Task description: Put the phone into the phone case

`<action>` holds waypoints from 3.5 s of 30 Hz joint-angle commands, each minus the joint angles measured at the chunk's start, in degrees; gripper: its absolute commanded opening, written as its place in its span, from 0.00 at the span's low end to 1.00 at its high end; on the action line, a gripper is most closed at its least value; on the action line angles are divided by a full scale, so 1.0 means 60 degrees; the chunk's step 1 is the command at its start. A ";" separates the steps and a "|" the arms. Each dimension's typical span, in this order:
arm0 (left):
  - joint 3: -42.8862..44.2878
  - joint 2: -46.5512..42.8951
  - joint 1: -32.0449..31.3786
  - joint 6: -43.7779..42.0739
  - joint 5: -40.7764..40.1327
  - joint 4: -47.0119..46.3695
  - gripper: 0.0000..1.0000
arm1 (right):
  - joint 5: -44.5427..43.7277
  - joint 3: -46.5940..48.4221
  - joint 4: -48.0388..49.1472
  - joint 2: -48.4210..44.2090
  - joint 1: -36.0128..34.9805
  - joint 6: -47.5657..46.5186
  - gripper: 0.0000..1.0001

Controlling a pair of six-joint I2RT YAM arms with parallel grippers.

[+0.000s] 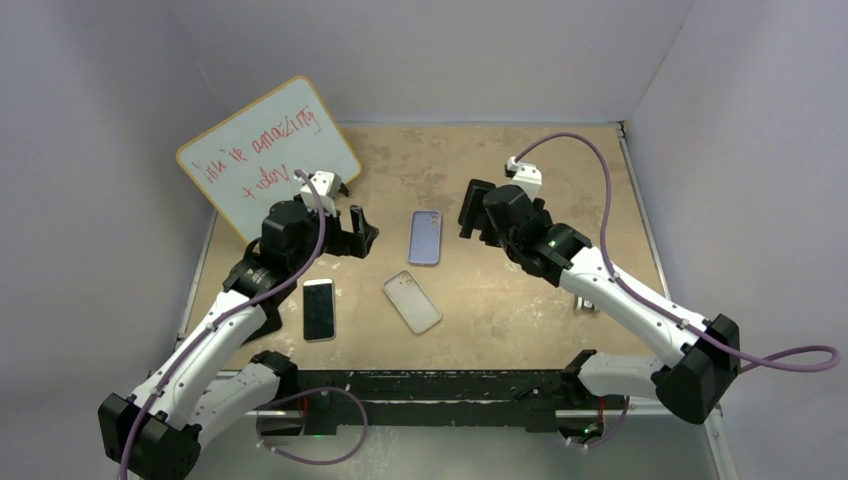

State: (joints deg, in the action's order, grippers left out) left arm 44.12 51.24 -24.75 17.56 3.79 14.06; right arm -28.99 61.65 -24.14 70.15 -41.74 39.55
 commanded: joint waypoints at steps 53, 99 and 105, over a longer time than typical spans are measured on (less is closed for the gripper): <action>0.0206 0.0206 0.0039 -0.0701 -0.0607 0.0468 0.93 | 0.3585 0.3589 -0.1410 0.6333 0.6106 -0.5101 0.99; 0.0191 0.0462 0.0039 -0.0657 -0.0588 0.0365 0.92 | 0.4570 0.2752 -0.1690 0.6910 0.5858 -0.3591 0.86; 0.0176 0.0642 0.0039 -0.0568 -0.0498 0.0290 0.92 | 0.4212 0.2522 -0.2014 0.6743 0.5539 -0.4050 0.89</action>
State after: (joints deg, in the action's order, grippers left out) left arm 44.69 54.24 -24.75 13.89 0.73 17.82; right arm -2.87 78.39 -32.42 112.40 -6.92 16.84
